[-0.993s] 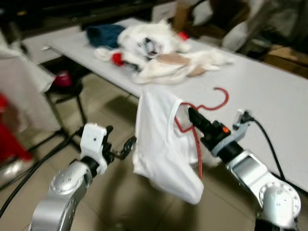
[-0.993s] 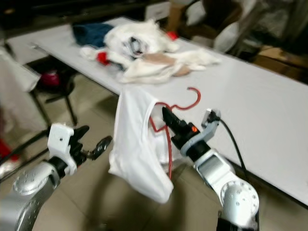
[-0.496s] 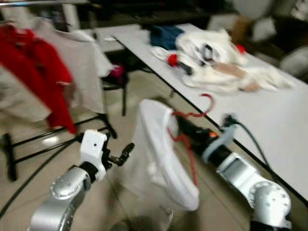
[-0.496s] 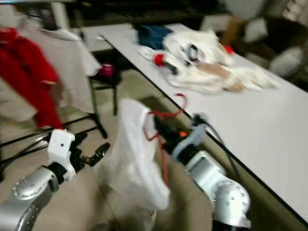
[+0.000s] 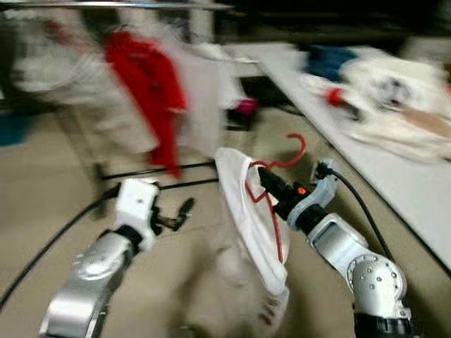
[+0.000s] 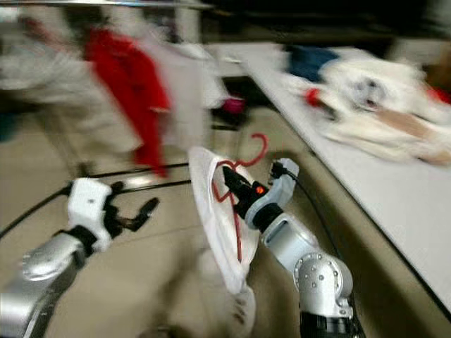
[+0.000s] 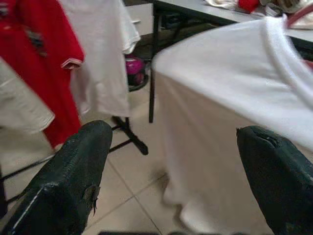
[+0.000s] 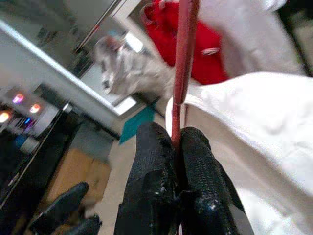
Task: Hang hanger
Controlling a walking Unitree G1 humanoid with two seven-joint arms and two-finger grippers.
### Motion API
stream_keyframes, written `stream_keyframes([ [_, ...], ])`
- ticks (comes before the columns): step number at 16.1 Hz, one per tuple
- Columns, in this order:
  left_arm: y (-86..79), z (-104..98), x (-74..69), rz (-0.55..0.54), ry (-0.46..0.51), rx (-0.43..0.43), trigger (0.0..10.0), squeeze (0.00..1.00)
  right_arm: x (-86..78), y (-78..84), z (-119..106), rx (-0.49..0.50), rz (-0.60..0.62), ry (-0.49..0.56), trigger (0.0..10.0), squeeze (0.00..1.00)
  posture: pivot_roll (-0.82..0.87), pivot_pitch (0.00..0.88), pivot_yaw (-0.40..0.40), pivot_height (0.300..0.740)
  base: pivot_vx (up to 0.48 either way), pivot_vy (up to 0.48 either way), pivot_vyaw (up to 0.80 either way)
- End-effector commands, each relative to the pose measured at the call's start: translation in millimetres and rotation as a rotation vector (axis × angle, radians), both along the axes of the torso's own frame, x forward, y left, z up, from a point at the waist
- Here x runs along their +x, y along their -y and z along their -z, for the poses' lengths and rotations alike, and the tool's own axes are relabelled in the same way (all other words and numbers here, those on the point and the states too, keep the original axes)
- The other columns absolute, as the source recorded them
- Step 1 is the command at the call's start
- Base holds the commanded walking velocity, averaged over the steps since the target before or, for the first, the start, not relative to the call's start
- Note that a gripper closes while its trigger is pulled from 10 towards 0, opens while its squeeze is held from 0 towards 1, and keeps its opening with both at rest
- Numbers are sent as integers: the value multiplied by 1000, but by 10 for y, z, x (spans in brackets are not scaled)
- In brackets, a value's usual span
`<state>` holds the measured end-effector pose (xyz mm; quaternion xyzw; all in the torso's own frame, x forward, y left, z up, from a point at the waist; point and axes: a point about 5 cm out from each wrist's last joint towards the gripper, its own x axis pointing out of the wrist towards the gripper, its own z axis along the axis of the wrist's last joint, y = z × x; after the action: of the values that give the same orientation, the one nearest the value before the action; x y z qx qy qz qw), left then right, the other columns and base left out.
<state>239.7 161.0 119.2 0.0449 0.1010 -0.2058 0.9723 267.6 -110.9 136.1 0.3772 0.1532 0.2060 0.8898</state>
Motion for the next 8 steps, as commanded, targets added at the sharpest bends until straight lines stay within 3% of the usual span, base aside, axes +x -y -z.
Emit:
stream_keyframes([
  [1,27,-3,38,10,6,19,10000,263,46,0,-50,10,6,37,10000,0,-5,0,-59,740,0,0,800],
  [5,31,-8,138,0,19,31,10000,263,121,-13,-29,-26,25,45,10000,0,-15,0,-39,740,0,-361,800],
  [6,37,-3,164,-7,2,28,10000,267,141,-6,-32,-37,39,48,10000,0,-19,0,-45,740,0,0,475],
  [8,8,-21,190,-36,-8,1,10000,259,144,-25,-66,-25,34,64,10000,0,-21,0,-41,740,0,480,0],
])
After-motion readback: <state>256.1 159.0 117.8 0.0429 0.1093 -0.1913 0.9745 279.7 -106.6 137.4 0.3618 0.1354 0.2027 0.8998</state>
